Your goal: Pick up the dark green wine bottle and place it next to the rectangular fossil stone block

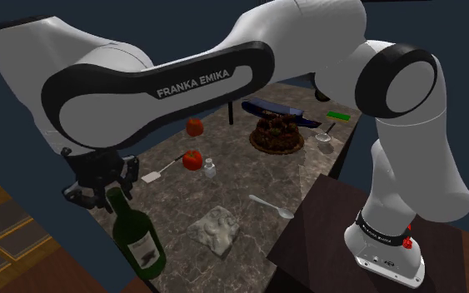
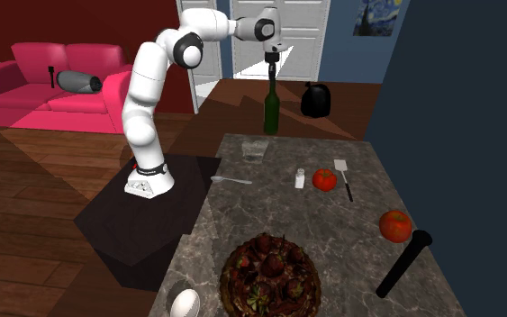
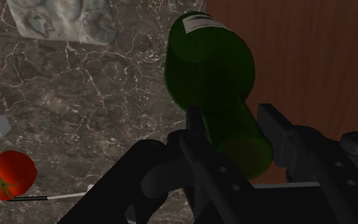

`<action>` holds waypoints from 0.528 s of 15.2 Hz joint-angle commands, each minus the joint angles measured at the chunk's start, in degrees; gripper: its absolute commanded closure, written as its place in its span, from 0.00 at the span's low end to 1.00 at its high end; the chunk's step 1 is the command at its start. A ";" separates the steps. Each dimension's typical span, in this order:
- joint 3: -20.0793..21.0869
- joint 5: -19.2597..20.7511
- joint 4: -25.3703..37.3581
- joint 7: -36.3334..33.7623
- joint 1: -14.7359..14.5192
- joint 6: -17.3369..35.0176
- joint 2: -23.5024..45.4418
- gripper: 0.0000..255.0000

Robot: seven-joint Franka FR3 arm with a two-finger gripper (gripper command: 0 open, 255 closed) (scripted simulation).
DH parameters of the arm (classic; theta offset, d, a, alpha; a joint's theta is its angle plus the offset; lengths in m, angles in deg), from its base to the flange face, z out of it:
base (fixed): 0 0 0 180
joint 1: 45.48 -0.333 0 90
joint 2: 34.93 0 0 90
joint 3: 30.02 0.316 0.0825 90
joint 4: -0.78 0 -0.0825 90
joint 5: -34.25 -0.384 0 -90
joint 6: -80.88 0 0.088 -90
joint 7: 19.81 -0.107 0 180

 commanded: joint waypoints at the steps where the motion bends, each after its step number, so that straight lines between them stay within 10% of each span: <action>1: 0.00 -0.07 -2.33 -0.12 0.24 1.87 -0.52 1.00; 8: -0.09 0.06 -6.61 -0.49 0.54 6.10 -0.53 1.00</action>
